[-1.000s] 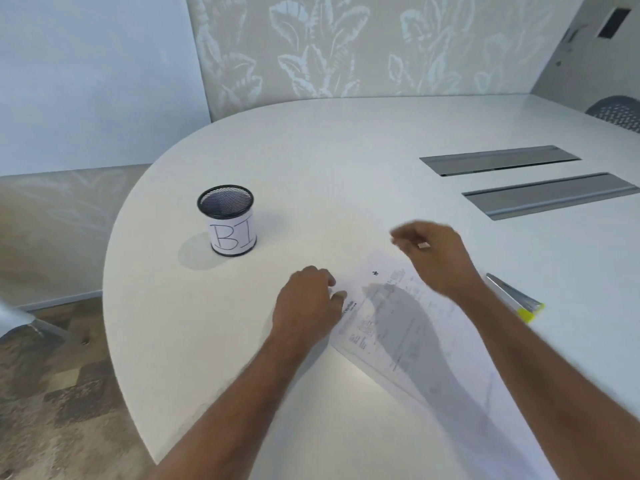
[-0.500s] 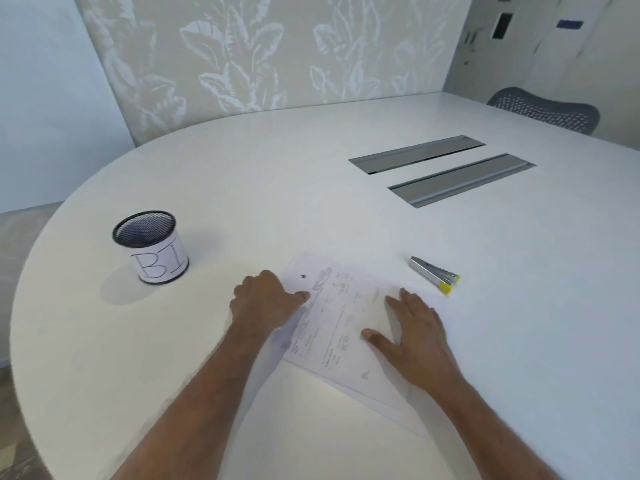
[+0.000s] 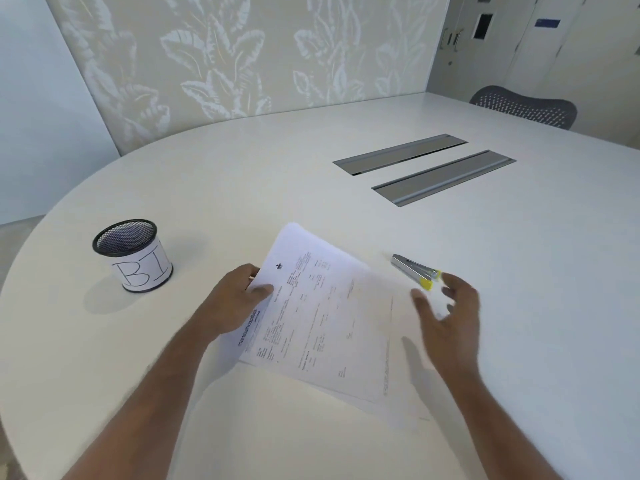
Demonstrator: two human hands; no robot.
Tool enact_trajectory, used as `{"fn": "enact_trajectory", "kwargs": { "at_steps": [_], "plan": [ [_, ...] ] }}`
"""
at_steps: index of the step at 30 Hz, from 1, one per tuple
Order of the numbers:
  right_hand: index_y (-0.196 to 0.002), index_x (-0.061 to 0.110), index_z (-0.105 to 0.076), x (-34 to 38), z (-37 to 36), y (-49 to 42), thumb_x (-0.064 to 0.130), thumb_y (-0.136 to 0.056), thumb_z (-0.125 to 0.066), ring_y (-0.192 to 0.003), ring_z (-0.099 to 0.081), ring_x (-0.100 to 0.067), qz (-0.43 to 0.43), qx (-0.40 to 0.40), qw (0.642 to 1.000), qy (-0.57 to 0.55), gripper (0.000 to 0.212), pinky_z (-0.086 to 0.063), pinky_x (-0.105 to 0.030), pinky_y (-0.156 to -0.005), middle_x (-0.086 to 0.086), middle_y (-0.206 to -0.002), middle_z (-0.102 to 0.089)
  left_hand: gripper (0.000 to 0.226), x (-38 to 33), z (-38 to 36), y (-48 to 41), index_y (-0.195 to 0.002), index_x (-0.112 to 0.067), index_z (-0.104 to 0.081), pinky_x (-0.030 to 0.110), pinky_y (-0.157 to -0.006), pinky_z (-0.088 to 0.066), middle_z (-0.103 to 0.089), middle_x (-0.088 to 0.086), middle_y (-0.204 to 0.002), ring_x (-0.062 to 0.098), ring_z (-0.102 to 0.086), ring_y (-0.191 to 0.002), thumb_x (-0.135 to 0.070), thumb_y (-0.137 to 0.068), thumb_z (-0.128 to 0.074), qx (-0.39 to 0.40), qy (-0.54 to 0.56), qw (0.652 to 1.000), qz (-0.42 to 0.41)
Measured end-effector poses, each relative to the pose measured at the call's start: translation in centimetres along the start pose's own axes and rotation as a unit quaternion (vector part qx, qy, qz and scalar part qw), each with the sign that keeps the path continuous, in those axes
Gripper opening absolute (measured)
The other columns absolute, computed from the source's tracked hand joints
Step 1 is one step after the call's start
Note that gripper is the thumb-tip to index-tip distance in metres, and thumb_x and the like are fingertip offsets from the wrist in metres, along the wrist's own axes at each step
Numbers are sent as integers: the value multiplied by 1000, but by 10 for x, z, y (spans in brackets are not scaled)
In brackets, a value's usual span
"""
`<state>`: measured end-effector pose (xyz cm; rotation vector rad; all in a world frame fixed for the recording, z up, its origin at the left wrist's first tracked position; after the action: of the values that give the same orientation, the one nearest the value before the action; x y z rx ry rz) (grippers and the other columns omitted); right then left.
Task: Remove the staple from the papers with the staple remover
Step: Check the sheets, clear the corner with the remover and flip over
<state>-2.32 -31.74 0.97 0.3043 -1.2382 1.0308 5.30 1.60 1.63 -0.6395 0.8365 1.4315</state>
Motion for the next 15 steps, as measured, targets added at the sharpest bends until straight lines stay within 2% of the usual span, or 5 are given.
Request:
{"fn": "enact_trajectory", "kwargs": {
  "at_steps": [3, 6, 10, 13, 15],
  "plan": [
    [-130, 18, -47, -18, 11, 0, 24, -87, -73, -110, -60, -14, -132, 14, 988, -77, 50, -44, -17, -77, 3, -126, -56, 6, 12, 8, 17, -104, -22, -63, 35, -79, -55, -76, -3, -100, 15, -73, -89, -22, -98, -59, -11, 77, 996, -40],
    [-130, 16, -49, -21, 8, 4, 27, -89, -72, -104, -60, -15, -171, 49, 975, -134, 49, -43, -20, -78, 4, -118, -59, 15, 14, 12, 32, -105, -30, -67, 30, -79, -55, -78, -8, -106, 10, -73, -94, -20, -100, -58, -17, 118, 989, -90],
    [-107, 18, -69, 1, -5, 3, 27, -91, -68, -92, -72, -17, -140, 168, 956, -198, 18, -53, -30, -77, 7, -100, -76, 23, 9, 16, 45, -109, -37, -69, 25, -82, -53, -77, -12, -112, 8, -72, -102, -21, -97, -59, -53, 184, 973, -126],
    [-104, 19, -69, 22, -10, -1, 16, -91, -68, -97, -72, -23, -96, 156, 957, -225, 13, -56, -35, -78, -2, -104, -76, 28, 0, 18, 48, -116, -33, -67, 23, -86, -54, -75, -7, -118, 12, -70, -110, -21, -93, -55, -69, 233, 958, -152],
    [-101, 20, -67, 39, -10, -7, 10, -92, -67, -92, -72, -22, -24, 146, 966, -213, 14, -58, -35, -78, -1, -100, -75, 29, -6, 17, 48, -119, -25, -64, 32, -92, -54, -75, -4, -118, 16, -69, -112, -16, -94, -53, -62, 256, 951, -163]
  ]
}}
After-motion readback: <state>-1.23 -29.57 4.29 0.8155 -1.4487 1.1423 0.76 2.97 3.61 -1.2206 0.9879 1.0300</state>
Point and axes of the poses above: each hand's wrist, its own y-axis away from the middle knuckle, its own z-axis out of the back of the hand, x = y × z, the point moved 4 cm from there along -y, towards the middle knuckle
